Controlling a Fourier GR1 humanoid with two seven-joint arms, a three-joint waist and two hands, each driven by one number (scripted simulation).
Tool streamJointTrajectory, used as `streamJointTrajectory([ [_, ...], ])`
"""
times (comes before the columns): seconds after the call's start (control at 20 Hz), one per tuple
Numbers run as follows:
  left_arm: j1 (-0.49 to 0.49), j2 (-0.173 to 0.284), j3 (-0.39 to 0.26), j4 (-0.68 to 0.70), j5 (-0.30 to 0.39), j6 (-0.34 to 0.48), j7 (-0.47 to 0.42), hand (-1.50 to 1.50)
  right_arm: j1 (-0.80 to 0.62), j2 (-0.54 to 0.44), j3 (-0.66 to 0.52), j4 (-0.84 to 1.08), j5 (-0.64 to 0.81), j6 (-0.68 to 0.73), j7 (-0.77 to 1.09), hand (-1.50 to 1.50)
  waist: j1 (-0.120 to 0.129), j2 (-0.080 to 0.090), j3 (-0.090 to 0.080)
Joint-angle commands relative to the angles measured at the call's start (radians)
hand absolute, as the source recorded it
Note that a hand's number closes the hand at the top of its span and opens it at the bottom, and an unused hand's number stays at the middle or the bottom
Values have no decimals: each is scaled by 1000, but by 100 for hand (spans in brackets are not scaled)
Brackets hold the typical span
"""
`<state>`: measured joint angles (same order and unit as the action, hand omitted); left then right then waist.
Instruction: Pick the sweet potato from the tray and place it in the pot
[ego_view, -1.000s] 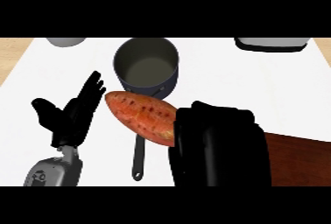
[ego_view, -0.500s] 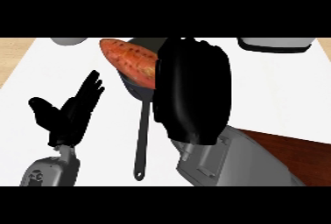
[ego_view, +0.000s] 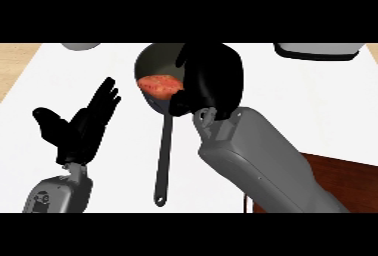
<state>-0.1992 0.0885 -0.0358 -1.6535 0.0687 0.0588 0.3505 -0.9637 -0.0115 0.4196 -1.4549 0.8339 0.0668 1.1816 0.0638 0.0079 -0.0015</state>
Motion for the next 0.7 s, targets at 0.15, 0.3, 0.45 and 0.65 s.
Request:
streamJointTrajectory([
  [0.15, 48, -14, -19, -12, -6, -5, -30, 0, 6, 11, -62, 65, -94, -359, 83, -150, 2, -1, 1],
  [0.3, 35, -24, -24, -1, -13, 8, -19, 0, -30, 11, -53, 82, -39, -507, 43, -150, 2, 0, 1],
  [0.45, 33, -27, -20, -10, -31, 33, -11, 0, -15, 11, -77, 37, 80, -610, 24, -150, -32, -9, 2],
  [0.65, 66, -17, -6, -22, -45, 45, -24, 0, 19, 11, -105, 7, 152, -655, 48, -150, -52, -13, 1],
])
